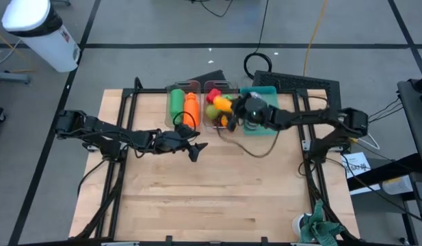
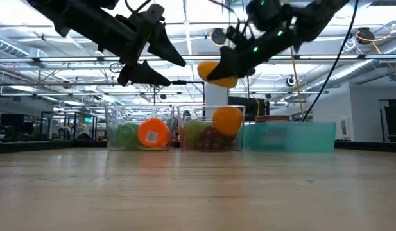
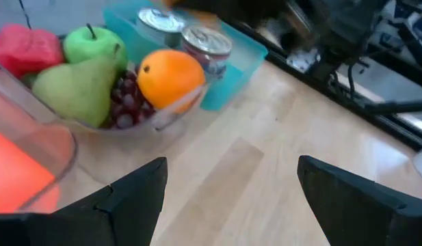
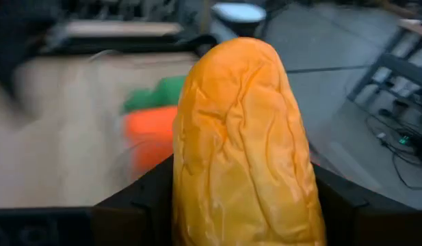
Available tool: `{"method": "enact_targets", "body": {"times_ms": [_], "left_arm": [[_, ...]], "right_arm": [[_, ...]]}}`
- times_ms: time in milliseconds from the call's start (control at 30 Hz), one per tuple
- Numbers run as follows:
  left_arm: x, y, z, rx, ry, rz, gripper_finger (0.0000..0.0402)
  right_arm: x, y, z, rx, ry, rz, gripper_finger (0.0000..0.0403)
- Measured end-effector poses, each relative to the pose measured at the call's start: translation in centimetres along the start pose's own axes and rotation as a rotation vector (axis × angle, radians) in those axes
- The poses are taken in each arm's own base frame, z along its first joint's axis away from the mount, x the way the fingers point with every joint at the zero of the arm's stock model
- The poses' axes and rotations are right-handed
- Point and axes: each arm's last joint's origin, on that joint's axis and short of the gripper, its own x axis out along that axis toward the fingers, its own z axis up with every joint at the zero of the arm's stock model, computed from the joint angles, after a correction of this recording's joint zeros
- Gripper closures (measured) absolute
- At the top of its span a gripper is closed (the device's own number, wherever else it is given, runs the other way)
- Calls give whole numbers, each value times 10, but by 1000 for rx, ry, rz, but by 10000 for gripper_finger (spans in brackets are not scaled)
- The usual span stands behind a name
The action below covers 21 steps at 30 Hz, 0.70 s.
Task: Pick & Place Food Item
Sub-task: Put the mango into the right transparent bin, then return to Home Position
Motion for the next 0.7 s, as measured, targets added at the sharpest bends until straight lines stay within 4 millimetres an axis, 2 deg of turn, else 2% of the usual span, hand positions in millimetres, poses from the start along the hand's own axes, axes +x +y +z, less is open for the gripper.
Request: {"method": "enact_targets", "body": {"times_ms": [167, 300, 500, 700], "left_arm": [[0, 0, 0, -2, 4, -2, 62], [0, 0, -1, -3, 4, -3, 62], [0, 0, 0, -4, 5, -1, 62], [1, 1, 0, -8, 2, 5, 62]], "right_arm": [[27, -31, -17, 80, -11, -29, 163], [44, -41, -33, 74, 10, -58, 143], [51, -41, -48, 49, 84, -53, 110], [44, -32, -37, 31, 55, -58, 72]]}}
